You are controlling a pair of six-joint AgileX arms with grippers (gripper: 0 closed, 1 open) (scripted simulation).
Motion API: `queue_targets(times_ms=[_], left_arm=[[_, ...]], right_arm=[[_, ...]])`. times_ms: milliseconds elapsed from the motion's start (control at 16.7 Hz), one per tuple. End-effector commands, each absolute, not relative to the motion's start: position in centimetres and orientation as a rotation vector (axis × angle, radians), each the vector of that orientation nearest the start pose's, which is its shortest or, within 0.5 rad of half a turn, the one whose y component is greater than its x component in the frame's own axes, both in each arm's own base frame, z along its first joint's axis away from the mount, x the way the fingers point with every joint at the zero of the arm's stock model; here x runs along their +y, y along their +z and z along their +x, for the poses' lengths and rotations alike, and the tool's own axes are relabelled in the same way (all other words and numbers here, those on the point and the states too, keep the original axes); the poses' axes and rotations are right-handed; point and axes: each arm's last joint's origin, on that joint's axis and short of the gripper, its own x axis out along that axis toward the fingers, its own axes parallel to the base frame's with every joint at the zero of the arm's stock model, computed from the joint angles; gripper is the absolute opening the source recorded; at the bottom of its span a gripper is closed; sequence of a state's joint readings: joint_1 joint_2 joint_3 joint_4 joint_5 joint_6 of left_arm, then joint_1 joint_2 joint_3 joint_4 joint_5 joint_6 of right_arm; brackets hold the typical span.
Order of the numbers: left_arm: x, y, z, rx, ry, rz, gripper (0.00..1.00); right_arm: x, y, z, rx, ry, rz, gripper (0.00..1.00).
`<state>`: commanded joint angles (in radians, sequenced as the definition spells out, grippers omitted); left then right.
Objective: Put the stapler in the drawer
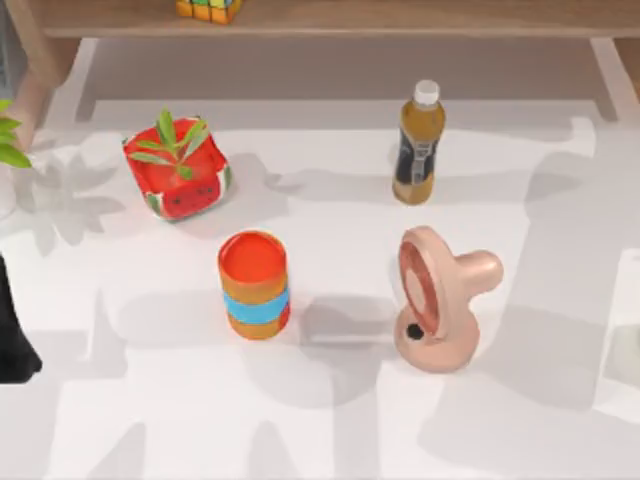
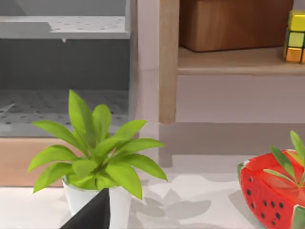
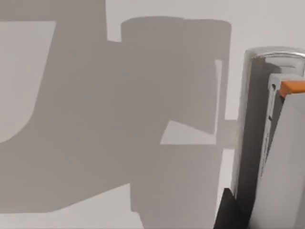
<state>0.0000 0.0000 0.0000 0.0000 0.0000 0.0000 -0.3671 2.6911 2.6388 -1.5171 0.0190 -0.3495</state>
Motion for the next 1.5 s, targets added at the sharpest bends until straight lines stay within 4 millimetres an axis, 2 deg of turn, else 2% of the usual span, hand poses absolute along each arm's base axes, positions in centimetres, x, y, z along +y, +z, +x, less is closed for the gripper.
queue_targets(times_ms=[900, 1500], left_arm=[[-0.12, 16.00, 10.57, 0.000, 0.000, 0.000, 1.00], [-0.12, 16.00, 10.57, 0.000, 0.000, 0.000, 1.00]], right_arm=[[-17.72, 15.33, 48.00, 1.573, -0.010, -0.005, 0.00], [-17.72, 15.33, 48.00, 1.573, -0.010, -0.005, 0.75]])
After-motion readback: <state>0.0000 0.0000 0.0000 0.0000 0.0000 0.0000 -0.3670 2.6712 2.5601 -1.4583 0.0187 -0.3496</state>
